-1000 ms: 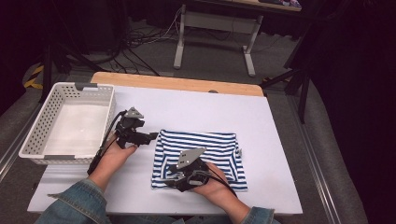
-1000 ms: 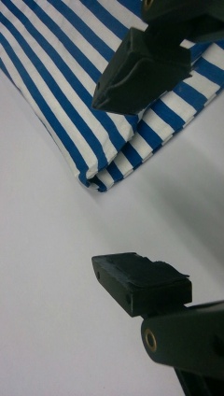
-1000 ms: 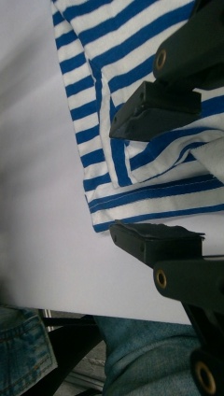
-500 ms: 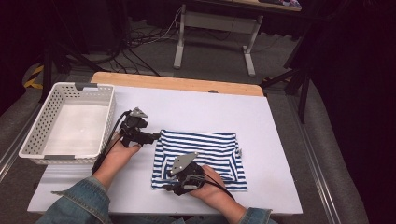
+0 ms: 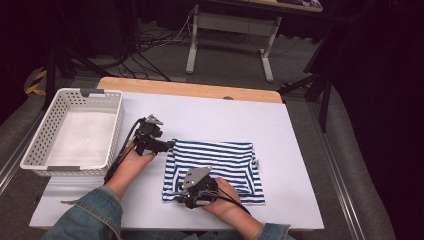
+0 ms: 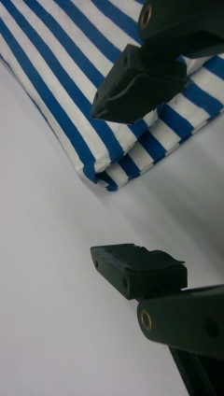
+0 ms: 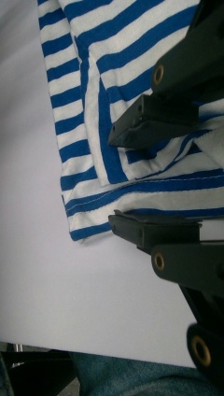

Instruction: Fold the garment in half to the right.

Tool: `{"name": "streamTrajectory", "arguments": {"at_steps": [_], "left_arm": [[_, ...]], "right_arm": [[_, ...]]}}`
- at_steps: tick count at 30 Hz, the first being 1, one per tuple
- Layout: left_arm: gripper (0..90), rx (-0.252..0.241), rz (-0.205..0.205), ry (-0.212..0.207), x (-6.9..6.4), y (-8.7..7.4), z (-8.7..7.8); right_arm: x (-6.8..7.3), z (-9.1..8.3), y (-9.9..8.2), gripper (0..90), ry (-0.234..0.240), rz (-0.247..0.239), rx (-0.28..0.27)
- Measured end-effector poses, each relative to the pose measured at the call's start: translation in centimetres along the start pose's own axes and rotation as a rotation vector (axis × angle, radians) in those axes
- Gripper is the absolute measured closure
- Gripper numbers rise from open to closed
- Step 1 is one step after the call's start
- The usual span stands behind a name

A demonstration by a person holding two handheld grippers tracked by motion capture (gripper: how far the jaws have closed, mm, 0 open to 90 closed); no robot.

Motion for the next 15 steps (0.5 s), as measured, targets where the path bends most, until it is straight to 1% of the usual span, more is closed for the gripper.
{"name": "streamTrajectory", "arguments": {"at_steps": [6, 7, 8, 10, 11, 12, 13, 14, 15], "left_arm": [[36.4, 0.036, -0.002, -0.014, -0.4, 0.5, 1.5], [40.8, 0.042, -0.001, -0.017, -0.4, 0.6, 1.8], [44.3, 0.06, -0.004, -0.027, -0.5, 0.6, 2.1], [49.1, 0.061, 0.002, -0.02, -0.6, 0.6, 2.2], [57.0, 0.061, 0.002, -0.02, -0.6, 0.6, 2.2], [65.5, 0.069, -0.002, -0.034, -0.6, 0.7, 2.2], [65.5, 0.072, -0.014, -0.046, -0.6, 0.7, 2.2], [80.4, 0.087, -0.029, -0.065, -0.5, 0.6, 2.1], [82.7, 0.087, -0.029, -0.065, -0.5, 0.6, 2.1]], "right_arm": [[-0.1, 0.0, 0.0, 70.5, -0.029, 0.008, -0.001], [-0.2, 0.0, 0.0, 76.0, -0.042, 0.006, 0.0], [-0.2, 0.0, 0.0, 77.5, -0.048, 0.011, -0.002], [-0.3, 0.0, 0.0, 79.4, -0.053, 0.015, 0.001], [-0.3, 0.0, 0.0, 80.3, -0.057, 0.017, 0.001], [-0.3, 0.0, 0.1, 80.7, -0.058, 0.017, 0.004], [-0.3, 0.0, 0.1, 80.7, -0.058, 0.017, 0.004], [-0.2, -0.1, 0.2, 81.4, -0.062, 0.029, 0.007], [-0.2, -0.1, 0.2, 81.4, -0.062, 0.029, 0.007]]}}
Point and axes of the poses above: each handheld gripper's, and its own axes: z roughly forward along the jaws, y roughly out of its top, x roughly to its left, the point moved 2 cm from there along z, roughly forward along the jaws, and after that the axes turned 2 degrees about -x, right-handed, at the moved point
